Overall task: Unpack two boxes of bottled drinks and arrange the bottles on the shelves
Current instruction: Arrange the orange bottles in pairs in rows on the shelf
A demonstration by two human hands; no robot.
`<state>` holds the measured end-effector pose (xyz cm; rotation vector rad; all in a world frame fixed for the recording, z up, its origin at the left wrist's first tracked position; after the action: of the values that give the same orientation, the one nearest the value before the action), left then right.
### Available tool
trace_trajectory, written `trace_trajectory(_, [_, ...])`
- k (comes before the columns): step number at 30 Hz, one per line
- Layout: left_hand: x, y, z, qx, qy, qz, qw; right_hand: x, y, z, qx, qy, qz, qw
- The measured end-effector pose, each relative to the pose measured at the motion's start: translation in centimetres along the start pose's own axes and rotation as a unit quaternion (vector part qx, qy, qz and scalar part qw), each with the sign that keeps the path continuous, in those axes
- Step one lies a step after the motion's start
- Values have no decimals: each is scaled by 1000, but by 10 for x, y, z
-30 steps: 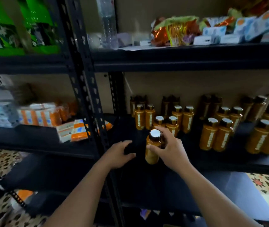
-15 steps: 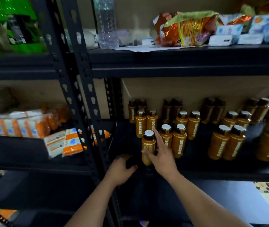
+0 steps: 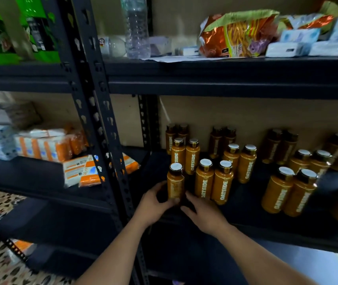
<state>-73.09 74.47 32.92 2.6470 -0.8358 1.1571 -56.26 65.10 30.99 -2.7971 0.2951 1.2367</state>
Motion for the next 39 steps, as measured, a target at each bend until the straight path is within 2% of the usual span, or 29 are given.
trace_trajectory(8, [-1, -3, 3, 21, -1, 5, 1000, 11, 8, 1, -5, -45, -6, 999])
trace_trajectory(19, [2, -6, -2, 105, 39, -29, 993, 14, 5, 5, 9, 2, -40, 999])
trace_trajectory(34, [-17, -5, -4, 125, 43, -59, 989, 16, 5, 7, 9, 16, -33, 999])
trace_trajectory(39, [-16, -5, -8, 86, 29, -15, 996, 16, 5, 7, 14, 15, -32, 999])
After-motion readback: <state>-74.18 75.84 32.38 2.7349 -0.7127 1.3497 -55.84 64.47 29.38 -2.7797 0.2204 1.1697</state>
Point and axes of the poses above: each hand's wrist, its own y-axis away from the middle knuckle, its own z-axis out of the palm, x = y × z, the point moved 4 cm from there along -y, towards the middle knuckle, and after that the axes turned 15 degrees about -y, right-handed, at the moved point
